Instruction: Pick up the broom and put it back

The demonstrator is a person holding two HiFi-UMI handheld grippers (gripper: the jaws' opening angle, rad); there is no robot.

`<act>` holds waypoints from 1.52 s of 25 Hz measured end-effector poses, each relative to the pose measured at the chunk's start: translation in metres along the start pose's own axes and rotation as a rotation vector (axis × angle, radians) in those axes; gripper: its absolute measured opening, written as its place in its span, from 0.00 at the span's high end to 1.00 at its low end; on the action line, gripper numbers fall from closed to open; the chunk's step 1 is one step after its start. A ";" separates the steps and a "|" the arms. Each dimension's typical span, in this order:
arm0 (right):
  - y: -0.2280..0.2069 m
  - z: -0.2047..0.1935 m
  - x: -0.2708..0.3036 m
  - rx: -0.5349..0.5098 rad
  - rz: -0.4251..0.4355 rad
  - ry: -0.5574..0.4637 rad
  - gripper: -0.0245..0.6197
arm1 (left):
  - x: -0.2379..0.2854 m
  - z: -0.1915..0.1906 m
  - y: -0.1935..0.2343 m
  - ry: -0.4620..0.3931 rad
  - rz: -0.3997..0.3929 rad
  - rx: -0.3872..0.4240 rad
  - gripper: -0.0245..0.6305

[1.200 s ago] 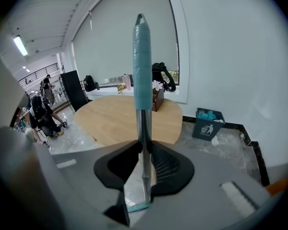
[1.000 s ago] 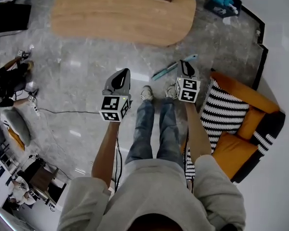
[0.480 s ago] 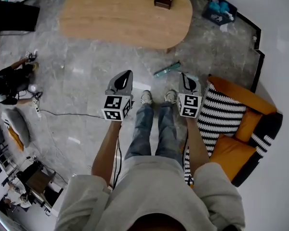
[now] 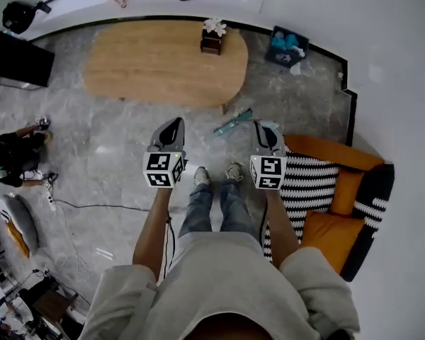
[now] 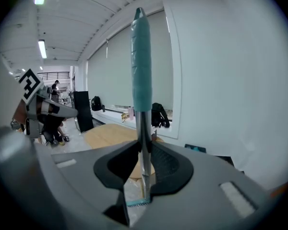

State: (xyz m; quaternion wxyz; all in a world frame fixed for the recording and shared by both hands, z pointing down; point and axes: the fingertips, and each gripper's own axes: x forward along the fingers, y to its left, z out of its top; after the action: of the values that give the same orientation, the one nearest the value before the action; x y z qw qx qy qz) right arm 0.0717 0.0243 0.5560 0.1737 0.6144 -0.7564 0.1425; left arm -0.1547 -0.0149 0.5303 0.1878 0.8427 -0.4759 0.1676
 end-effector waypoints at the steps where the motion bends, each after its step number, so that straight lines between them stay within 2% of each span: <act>1: -0.004 0.009 -0.005 -0.003 -0.004 -0.010 0.84 | -0.001 0.008 -0.004 -0.010 -0.003 0.004 0.96; 10: -0.065 0.084 -0.052 0.025 -0.104 -0.139 0.84 | 0.002 0.075 -0.044 -0.105 -0.050 0.066 0.96; 16: -0.114 0.110 -0.091 0.056 -0.179 -0.211 0.84 | 0.019 0.108 -0.091 -0.150 -0.107 0.110 0.96; 23: -0.149 0.123 -0.111 0.052 -0.207 -0.254 0.84 | 0.038 0.132 -0.134 -0.178 -0.148 0.146 0.96; 30: -0.174 0.132 -0.108 0.049 -0.200 -0.271 0.84 | 0.051 0.140 -0.144 -0.182 -0.145 0.150 0.96; 38: -0.188 0.140 -0.073 0.033 -0.200 -0.257 0.84 | 0.085 0.141 -0.127 -0.164 -0.139 0.137 0.96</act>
State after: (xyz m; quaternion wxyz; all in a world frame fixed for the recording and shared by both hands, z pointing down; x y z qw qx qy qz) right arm 0.2573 -0.0096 0.3988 0.0784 0.7024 -0.7051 0.0572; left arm 0.0112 -0.0846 0.4262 0.1016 0.8953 -0.4177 0.1169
